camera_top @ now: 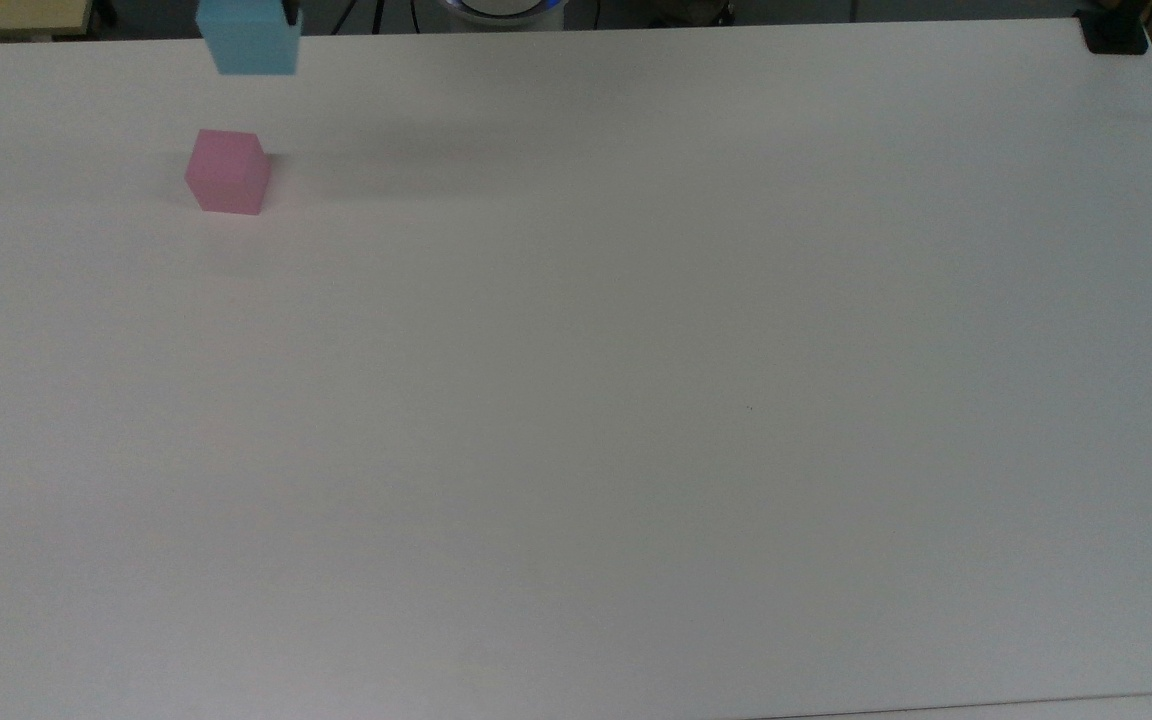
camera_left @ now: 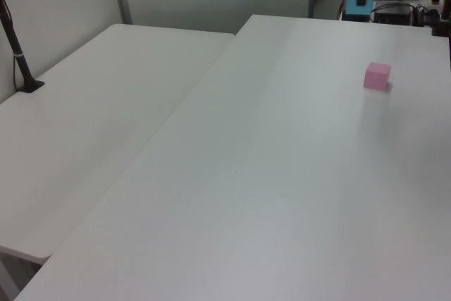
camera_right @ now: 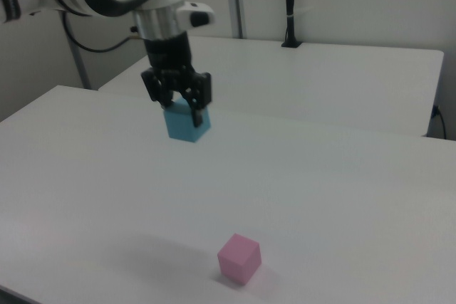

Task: Put blue cube on pink cube
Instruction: 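Lower the light-blue cube onto the top of the pink cube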

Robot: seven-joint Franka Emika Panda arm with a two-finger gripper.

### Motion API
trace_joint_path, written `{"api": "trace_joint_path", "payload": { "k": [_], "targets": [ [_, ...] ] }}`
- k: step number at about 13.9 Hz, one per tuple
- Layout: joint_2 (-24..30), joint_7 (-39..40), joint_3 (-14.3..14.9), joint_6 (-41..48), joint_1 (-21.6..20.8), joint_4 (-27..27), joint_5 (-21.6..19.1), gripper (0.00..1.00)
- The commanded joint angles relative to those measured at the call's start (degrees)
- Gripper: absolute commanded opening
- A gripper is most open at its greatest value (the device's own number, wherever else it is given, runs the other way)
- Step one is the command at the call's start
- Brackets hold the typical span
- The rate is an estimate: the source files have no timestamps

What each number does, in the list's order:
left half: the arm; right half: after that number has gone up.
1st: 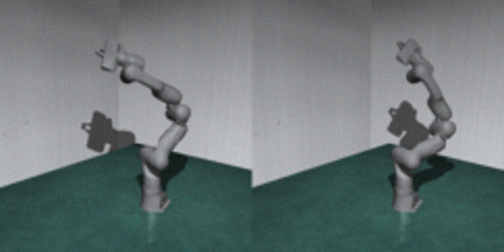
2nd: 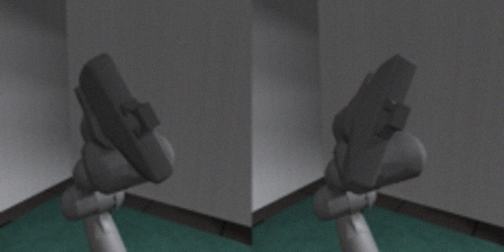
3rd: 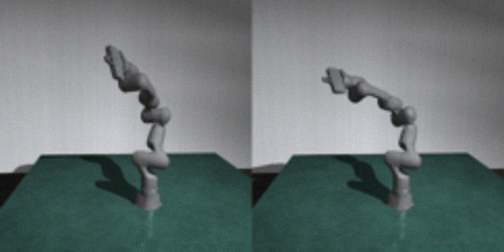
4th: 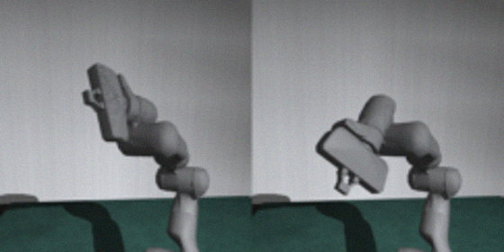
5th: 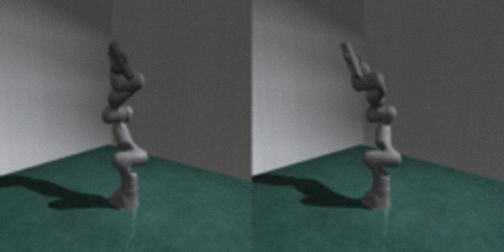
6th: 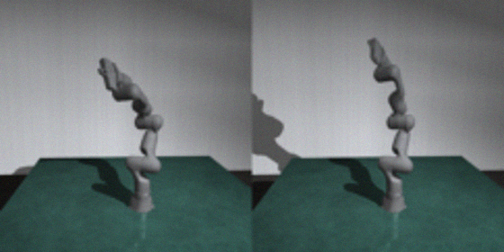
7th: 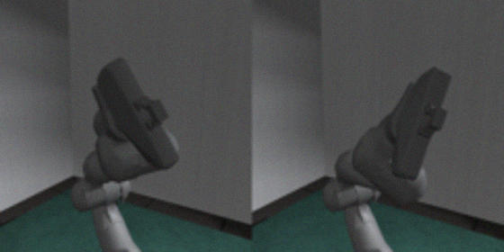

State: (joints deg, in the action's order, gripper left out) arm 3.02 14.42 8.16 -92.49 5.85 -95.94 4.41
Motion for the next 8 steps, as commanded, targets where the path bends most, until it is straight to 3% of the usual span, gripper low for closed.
{"api": "trace_joint_path", "payload": {
  "k": [1, 6, 8],
  "targets": [
    [3.66, 7.01, 0.89, 0.73, 5.74, -3.2, 0.08, 0.18],
    [3.84, 9.65, 0.98, 0.21, 10.32, -3.81, 0.34, 0.18],
    [6.54, 9.75, 1.06, -3.72, 10.41, -8.53, 0.34, 0.18]
  ]
}}
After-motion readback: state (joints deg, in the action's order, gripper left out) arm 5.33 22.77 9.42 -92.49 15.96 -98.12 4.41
